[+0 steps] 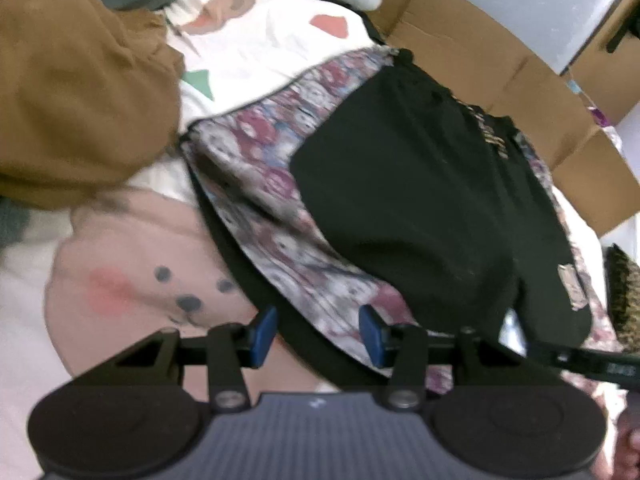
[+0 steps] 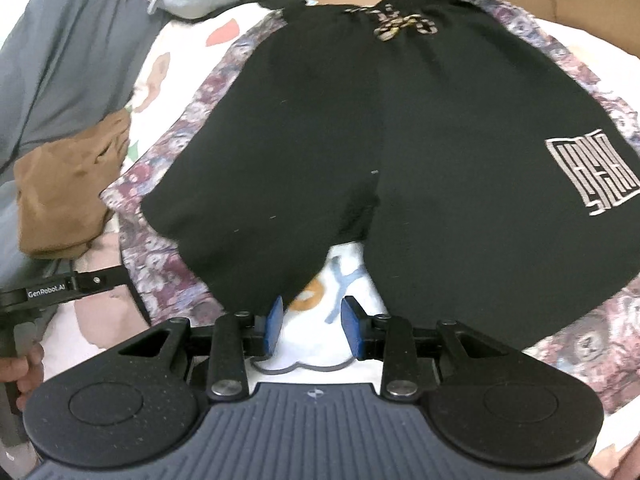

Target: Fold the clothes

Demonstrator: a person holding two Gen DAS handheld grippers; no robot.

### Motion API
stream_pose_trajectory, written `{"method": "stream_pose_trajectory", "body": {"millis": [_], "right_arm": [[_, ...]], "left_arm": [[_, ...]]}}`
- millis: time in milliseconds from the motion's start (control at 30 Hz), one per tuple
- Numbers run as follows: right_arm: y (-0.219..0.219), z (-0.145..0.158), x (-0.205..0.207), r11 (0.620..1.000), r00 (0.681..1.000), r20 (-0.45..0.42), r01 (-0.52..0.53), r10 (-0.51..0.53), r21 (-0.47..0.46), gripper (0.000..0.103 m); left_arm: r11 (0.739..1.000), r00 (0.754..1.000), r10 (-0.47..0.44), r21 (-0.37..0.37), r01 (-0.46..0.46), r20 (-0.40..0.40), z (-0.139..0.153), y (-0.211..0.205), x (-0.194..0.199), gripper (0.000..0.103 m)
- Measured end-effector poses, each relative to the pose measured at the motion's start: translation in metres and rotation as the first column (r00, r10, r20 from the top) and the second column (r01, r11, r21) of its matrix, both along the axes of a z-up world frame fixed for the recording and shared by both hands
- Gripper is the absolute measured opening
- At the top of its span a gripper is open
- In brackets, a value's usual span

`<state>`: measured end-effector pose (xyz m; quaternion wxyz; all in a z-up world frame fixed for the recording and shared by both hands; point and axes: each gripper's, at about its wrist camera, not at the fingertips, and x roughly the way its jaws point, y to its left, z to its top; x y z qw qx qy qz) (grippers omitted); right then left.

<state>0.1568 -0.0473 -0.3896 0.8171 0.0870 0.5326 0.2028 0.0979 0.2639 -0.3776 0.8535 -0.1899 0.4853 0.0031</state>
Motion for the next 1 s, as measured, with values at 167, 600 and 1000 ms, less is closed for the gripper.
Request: {"method": "stream_pose_trajectory", "body": {"millis": [167,600,1000], "right_arm": [[0.014,-0.003,-0.007,0.999,0.999,-0.021,-0.038,0.039,0.030,0.039],[0.024,-0.010,-0.023,0.996,0.997,-0.046,-0.064,0.067,0.061,0.039],[0.015,-0.021,-0.024,0.997,0.996,-0.080,-0.023,0.030,0.080,0.039]], "left_arm": [[0.999,1.000,-0.015,-0.045,0.015,-0.008,0.001,-0.019,-0.010,0.048],[0.967,0.996,-0.079,-0.245,0.069,-0.031,-0.003,-0.048,-0.024,0.047],[0.911,0.997,-0.058,-0.411,0.033,-0.047,-0.037,-0.064,-0.023,0.043]]}}
